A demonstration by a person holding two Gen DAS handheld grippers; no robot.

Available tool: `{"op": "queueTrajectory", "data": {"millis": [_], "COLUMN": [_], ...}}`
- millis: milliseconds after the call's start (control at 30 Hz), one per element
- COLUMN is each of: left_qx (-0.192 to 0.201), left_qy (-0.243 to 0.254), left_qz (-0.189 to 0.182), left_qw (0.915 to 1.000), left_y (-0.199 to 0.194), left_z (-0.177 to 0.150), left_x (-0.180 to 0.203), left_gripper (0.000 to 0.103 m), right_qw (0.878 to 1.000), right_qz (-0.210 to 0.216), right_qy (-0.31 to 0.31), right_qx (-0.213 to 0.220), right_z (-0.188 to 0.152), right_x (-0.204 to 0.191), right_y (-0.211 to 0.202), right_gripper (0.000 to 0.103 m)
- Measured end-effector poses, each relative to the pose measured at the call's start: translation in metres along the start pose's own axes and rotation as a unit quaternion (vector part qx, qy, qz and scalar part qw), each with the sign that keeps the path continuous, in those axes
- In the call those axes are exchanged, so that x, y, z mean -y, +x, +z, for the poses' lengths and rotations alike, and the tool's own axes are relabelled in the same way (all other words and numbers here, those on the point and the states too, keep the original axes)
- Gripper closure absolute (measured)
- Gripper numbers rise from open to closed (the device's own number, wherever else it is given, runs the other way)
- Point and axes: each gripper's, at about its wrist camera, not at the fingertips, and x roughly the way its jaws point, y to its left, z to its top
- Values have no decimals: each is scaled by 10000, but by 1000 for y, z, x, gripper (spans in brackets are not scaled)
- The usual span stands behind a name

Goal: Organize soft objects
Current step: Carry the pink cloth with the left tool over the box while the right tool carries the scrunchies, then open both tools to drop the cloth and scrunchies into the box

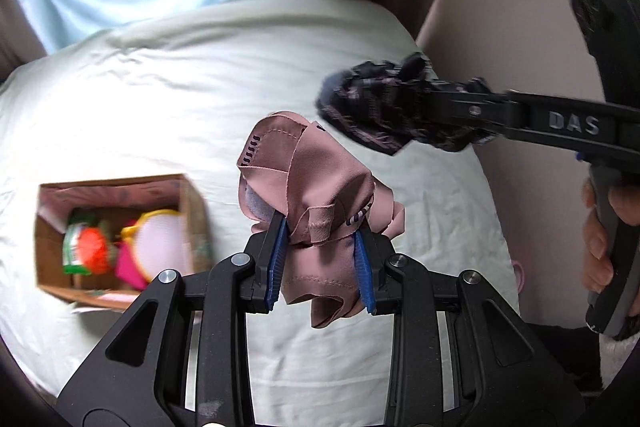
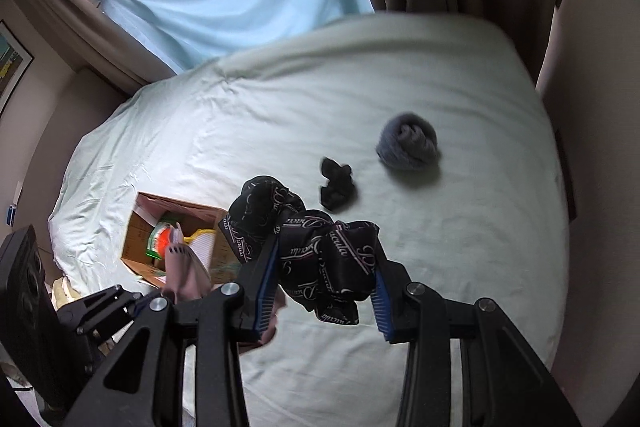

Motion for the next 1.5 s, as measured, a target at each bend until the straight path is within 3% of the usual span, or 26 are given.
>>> {"op": "queueTrajectory", "data": {"millis": [300,733,933,1200,1500], "left_qx": [228,165,-76,-479,-997], "left_qy": [-197,-545,-507,-647,-610], "left_qz": [396,895,902,882,902], "left_qw": [9988,9944,9946,9928,9890], "left_y": [-79,-125,-112,-62,7], "left_z": [-12,-32,-37,-35,-25], "left_x": [-71,-235,-297,-366,-393], "left_gripper": [76,76,76,76,76], "right_qw": [9989,9995,9997,9962,9892], "right_qz": [60,81,-73,-241,-453], "right_qy": [-193,51,230,703,970], "right_qx": [415,298,27,-458,-997], "right_z": [-7,-18,-20,-18,-12], "right_x": [-105,-239,-274,-285,-272], "right_y": [-32,20,70,139,206], "right_gripper": [65,65,65,65,65]}}
